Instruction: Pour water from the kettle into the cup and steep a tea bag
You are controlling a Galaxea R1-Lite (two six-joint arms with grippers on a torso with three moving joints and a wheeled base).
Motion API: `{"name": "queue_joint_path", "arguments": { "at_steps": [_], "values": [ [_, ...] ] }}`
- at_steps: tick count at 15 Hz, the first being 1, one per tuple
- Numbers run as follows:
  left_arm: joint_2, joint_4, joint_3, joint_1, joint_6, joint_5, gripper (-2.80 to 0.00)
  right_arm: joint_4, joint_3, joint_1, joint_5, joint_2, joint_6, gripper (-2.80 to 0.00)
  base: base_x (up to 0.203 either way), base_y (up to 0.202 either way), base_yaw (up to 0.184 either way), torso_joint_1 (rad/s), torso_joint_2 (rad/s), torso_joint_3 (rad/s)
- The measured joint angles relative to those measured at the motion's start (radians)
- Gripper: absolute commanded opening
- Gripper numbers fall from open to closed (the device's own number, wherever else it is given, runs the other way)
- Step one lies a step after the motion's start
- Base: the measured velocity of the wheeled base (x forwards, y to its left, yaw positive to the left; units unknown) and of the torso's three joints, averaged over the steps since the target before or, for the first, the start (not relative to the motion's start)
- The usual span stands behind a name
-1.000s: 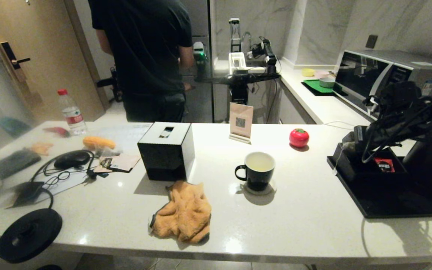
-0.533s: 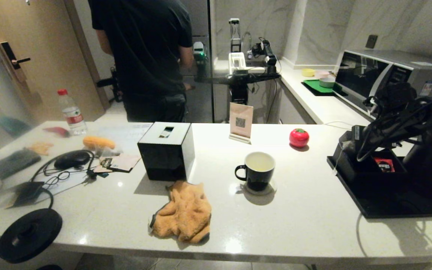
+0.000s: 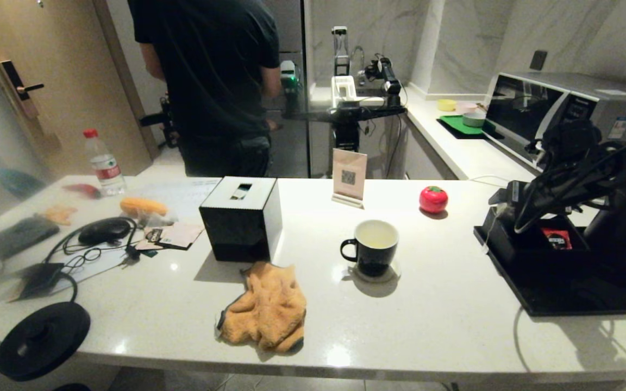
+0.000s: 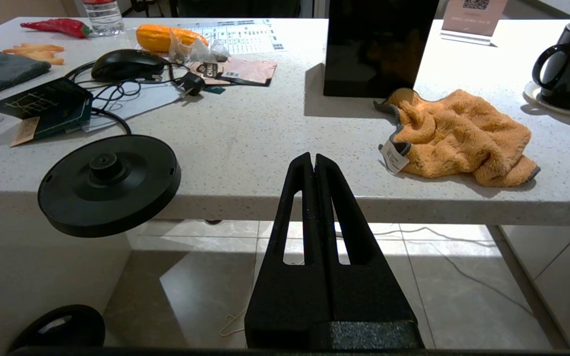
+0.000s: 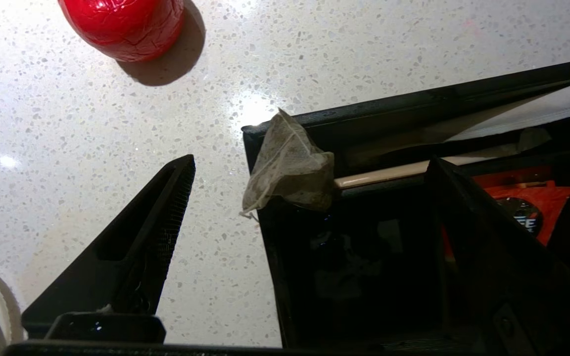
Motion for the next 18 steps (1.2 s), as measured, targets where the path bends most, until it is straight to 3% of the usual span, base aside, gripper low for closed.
{"name": "queue_joint_path", "arguments": {
  "at_steps": [12,18],
  "values": [
    [0.0,0.0,0.0,0.0,0.0,0.001,-2.8,-0.002,0.002,0.012,-0.002,0.004,0.01,0.0,0.0,0.0,0.0,0.0,0.0,0.0],
    [0.0,0.0,0.0,0.0,0.0,0.0,-2.8,-0.007,0.0,0.015,-0.065,0.02,0.01,0.0,0.0,0.0,0.0,0.0,0.0,0.0]
  ]
}}
